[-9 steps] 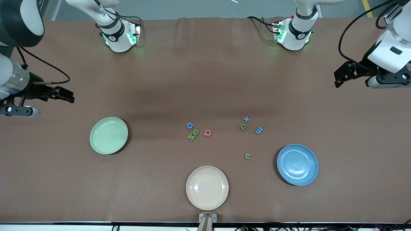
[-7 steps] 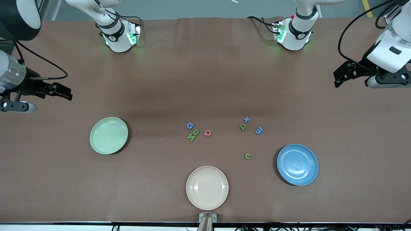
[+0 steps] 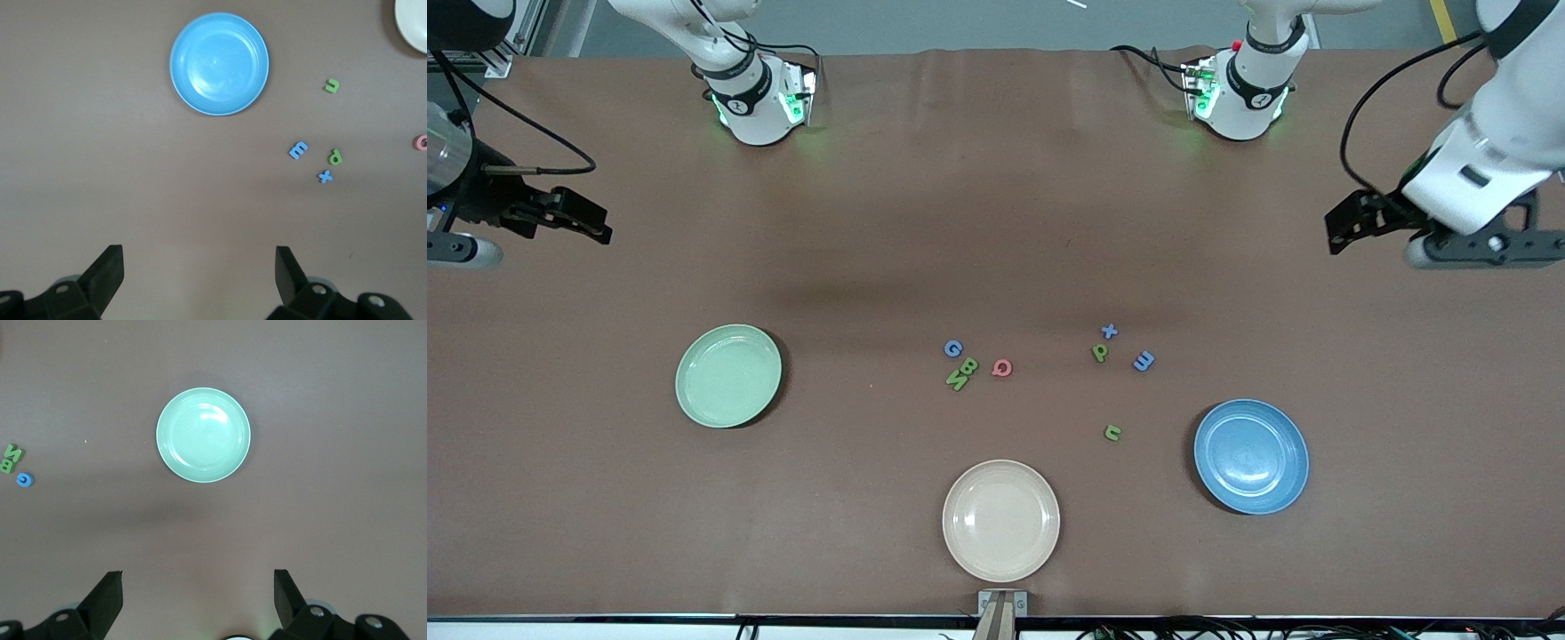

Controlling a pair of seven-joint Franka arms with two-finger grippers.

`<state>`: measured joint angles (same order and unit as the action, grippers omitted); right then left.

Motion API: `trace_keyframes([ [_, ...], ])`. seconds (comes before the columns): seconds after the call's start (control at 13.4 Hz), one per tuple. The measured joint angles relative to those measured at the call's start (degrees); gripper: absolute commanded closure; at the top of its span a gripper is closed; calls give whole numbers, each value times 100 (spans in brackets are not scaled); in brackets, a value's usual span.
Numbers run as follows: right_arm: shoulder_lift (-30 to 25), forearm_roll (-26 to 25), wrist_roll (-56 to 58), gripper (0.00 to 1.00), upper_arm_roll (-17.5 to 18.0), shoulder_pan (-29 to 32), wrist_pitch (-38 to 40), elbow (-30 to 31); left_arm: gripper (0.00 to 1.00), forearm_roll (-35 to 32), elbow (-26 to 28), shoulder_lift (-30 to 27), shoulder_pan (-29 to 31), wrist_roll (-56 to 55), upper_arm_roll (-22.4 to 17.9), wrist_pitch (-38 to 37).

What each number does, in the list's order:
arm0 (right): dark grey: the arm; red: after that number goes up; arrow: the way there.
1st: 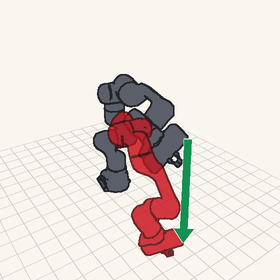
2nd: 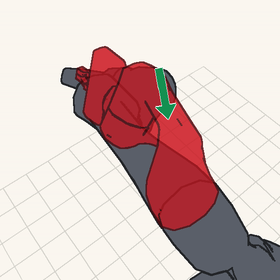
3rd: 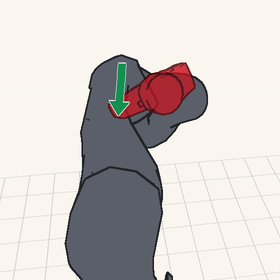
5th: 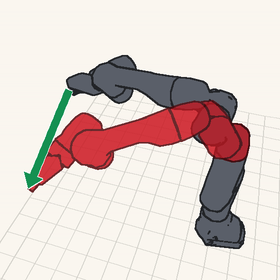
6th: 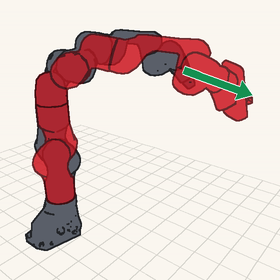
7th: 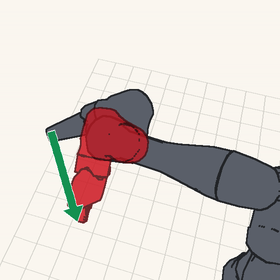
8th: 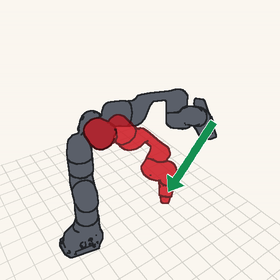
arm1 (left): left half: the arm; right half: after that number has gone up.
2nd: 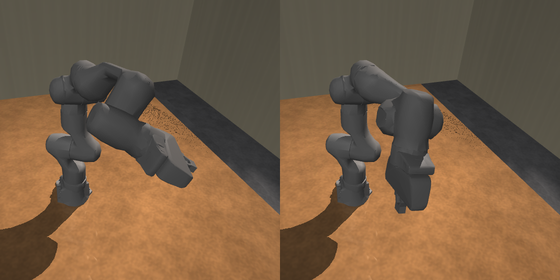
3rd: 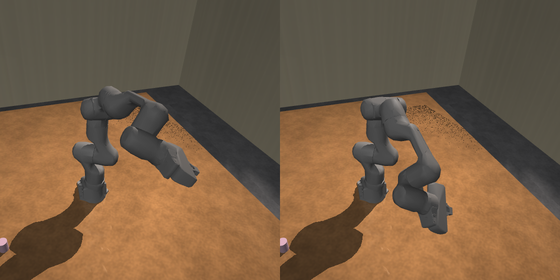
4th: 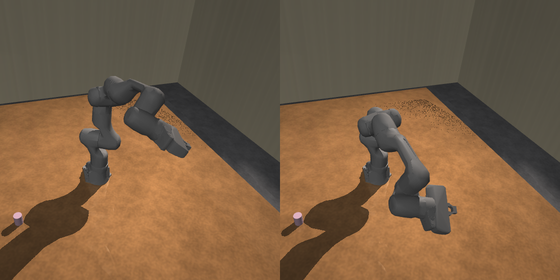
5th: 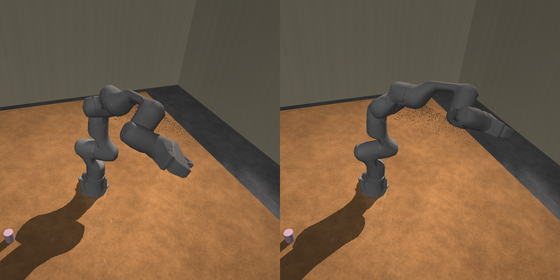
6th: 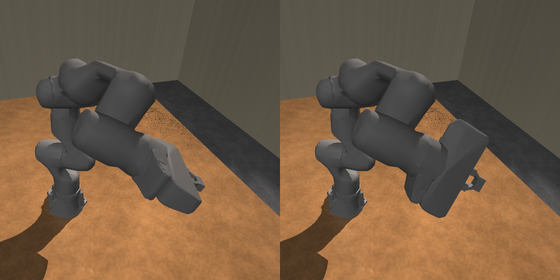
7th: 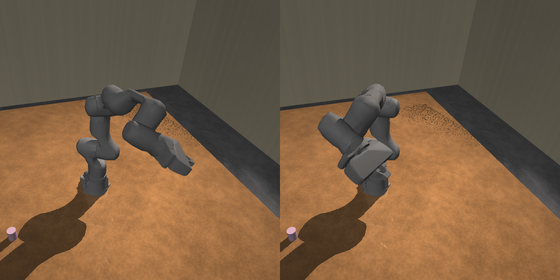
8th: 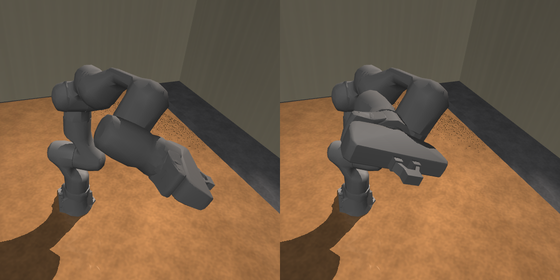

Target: Sort upper and lower case letters into plates

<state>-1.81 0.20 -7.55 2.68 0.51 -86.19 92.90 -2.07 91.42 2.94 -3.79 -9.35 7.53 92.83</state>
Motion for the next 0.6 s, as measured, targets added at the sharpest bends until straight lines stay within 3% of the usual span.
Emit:
trace_keyframes([
  [0.22, -187, 62, 0, 0, 1, 0, -28, 162, 0, 0, 7, 449, -87, -393, 17, 341],
  [0.6, -218, 74, 0, 0, 1, 0, -106, 208, 0, 0, 30, 1495, -620, -2014, 28, 1501],
])
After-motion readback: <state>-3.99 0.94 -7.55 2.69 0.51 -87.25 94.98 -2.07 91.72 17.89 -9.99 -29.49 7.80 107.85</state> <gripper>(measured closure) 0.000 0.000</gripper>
